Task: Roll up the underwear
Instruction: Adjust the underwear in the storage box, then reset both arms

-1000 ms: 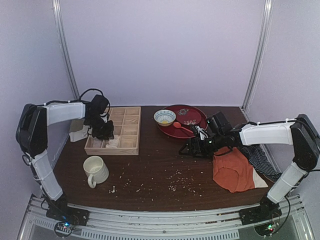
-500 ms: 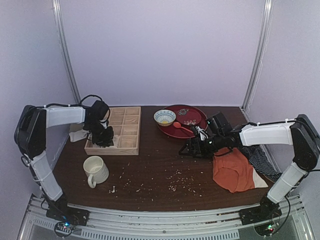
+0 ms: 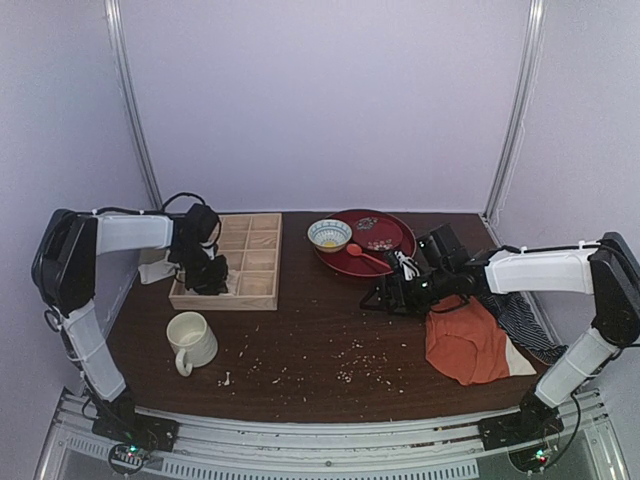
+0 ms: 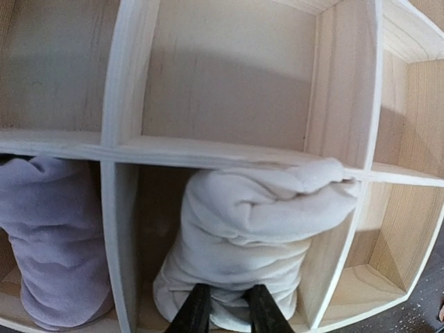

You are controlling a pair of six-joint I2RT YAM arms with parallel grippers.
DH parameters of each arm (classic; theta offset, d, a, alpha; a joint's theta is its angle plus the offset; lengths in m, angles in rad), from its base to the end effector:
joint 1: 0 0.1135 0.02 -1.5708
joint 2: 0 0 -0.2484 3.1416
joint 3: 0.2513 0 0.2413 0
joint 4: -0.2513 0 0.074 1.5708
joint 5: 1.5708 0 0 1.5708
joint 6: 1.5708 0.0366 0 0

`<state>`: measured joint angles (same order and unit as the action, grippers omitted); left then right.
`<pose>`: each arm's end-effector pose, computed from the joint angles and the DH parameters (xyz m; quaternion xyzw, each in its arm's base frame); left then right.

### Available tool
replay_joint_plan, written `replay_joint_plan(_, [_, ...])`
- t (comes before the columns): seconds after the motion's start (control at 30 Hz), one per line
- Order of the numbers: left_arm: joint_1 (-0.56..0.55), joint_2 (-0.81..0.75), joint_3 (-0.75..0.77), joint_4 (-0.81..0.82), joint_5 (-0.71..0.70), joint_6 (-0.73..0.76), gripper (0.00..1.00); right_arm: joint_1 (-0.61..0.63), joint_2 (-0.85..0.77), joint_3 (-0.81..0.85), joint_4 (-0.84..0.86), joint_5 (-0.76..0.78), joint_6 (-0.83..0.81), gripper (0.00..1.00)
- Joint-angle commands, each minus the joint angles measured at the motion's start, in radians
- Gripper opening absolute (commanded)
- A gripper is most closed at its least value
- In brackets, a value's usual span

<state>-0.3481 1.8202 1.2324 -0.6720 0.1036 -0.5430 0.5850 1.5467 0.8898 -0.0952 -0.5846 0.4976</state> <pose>0.3210 -0.1205 0.1694 -0.0880 0.9827 -0.1128 0.1175 0.2490 0.1892 0.1952 -0.1529 0.8726 0.4229 0.1904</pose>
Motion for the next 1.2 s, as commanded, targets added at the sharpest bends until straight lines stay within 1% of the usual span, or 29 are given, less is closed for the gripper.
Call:
replay_joint_plan(0.0, [-0.008, -0.088, 0.017, 0.001, 0.004, 0.003, 0.36, -0.007, -0.039, -0.005, -0.019, 0.021, -0.003, 1.00])
replay_joint_plan(0.13, [-0.007, -0.186, 0.055, 0.012, 0.025, -0.002, 0.40, -0.007, -0.061, 0.009, -0.053, 0.044, -0.013, 1.00])
replay_joint_plan(0.27, [-0.008, -0.309, 0.038, 0.073, 0.050, 0.003, 0.52, -0.006, -0.102, 0.019, -0.094, 0.085, -0.026, 1.00])
replay_joint_plan(0.33, [-0.007, -0.362, 0.026, 0.089, 0.058, 0.006, 0.63, -0.007, -0.119, 0.028, -0.121, 0.110, -0.038, 1.00])
replay_joint_plan(0.4, [-0.008, -0.405, 0.010, 0.104, 0.076, 0.010, 0.67, -0.007, -0.134, 0.038, -0.148, 0.141, -0.047, 1.00])
replay_joint_plan(0.43, [-0.008, -0.426, 0.000, 0.107, 0.083, 0.010, 0.74, -0.007, -0.141, 0.047, -0.164, 0.155, -0.054, 1.00])
replay_joint_plan(0.5, [-0.008, -0.461, -0.021, 0.115, 0.101, 0.010, 0.75, -0.006, -0.155, 0.059, -0.183, 0.171, -0.063, 1.00])
replay_joint_plan(0.53, [-0.008, -0.474, -0.031, 0.114, 0.104, 0.009, 0.81, -0.007, -0.164, 0.063, -0.188, 0.184, -0.060, 1.00])
replay_joint_plan(0.57, [-0.008, -0.487, -0.039, 0.114, 0.109, 0.008, 0.96, -0.008, -0.170, 0.066, -0.191, 0.195, -0.057, 1.00])
replay_joint_plan(0.6, [-0.008, -0.499, -0.052, 0.114, 0.112, 0.009, 0.97, -0.008, -0.175, 0.074, -0.198, 0.208, -0.054, 1.00])
replay_joint_plan(0.9, [-0.008, -0.592, -0.149, 0.129, 0.135, 0.029, 0.98, -0.008, -0.231, 0.099, -0.239, 0.267, -0.051, 1.00])
replay_joint_plan(1.17, [-0.008, -0.617, -0.162, 0.107, 0.133, 0.044, 0.98, -0.008, -0.270, 0.092, -0.254, 0.287, -0.042, 1.00])
